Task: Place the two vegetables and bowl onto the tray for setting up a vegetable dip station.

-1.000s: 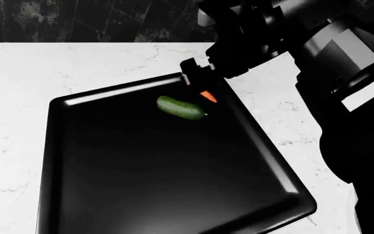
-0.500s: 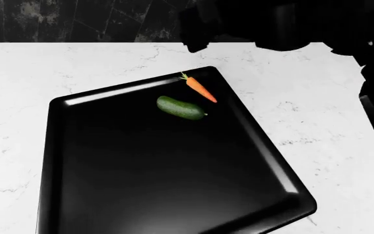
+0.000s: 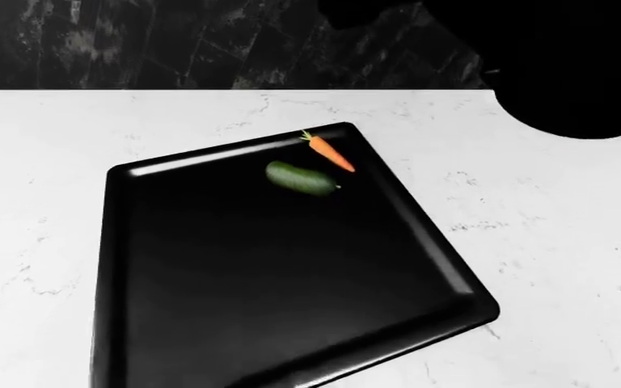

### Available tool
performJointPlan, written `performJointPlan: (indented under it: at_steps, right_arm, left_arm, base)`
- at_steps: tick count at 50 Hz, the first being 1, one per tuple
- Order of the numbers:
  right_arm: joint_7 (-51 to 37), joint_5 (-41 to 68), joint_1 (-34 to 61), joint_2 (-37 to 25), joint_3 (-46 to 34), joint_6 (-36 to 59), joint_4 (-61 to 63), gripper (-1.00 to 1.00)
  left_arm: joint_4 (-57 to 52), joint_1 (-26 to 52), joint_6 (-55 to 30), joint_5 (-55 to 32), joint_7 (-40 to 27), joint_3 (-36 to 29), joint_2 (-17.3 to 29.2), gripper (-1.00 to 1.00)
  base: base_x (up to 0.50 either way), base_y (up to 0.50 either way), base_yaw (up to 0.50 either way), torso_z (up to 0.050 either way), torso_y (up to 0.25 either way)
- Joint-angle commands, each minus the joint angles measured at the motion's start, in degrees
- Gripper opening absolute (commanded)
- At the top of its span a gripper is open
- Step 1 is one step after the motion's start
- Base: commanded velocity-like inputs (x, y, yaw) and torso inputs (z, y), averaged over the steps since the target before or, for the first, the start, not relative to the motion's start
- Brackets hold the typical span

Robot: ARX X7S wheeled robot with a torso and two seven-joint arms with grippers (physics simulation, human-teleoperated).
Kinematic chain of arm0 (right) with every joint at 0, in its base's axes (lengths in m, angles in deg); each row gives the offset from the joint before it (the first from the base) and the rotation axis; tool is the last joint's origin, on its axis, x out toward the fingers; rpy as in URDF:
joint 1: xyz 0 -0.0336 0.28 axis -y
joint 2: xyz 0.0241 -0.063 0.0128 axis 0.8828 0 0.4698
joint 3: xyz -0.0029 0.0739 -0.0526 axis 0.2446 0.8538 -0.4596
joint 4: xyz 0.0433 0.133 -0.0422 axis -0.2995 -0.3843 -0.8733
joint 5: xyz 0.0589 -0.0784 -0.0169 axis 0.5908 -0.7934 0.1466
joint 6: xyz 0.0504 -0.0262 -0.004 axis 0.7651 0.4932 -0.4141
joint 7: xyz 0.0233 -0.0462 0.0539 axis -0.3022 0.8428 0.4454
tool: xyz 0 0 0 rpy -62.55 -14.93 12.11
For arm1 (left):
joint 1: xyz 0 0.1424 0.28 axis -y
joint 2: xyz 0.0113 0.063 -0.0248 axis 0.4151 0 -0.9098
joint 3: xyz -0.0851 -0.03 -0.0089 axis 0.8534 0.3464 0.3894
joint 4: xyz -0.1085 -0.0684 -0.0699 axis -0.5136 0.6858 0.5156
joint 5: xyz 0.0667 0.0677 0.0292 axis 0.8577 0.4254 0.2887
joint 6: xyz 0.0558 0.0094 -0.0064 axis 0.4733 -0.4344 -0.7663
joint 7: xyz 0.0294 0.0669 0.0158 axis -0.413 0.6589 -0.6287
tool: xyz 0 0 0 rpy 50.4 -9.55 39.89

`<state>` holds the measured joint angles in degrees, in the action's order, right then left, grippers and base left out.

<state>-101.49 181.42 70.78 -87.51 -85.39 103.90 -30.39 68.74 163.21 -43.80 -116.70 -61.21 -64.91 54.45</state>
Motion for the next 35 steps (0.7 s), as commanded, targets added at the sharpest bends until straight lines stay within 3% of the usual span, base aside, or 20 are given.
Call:
performJointPlan:
  at_steps: [1,31,35]
  right_arm:
    - [-6.1,4.2,0.4,-1.1,1.9,-0.3,3.8,1.0]
    - [-5.8,4.7,1.7,-1.3,2.1,-0.4,4.9,1.0]
    - [-4.5,3.2,2.5,-1.4,2.1,-0.3,5.7,1.0]
  left_arm:
    - [-0.1,0.6,0.2,-0.1,0.1,0.1,0.1,1.0]
    - [-0.4,0.6,0.7,-0.3,0.1,-0.2,0.4,1.0]
    - [-0.4,0.7,0.8,-0.3,0.1,-0.2,0.4,1.0]
  base:
    - [-0.5,0.0,0.0,0.0,0.0]
    - [-0.5,0.0,0.0,0.0,-0.001]
    - [0.0,0.0,0.0,0.0,0.0]
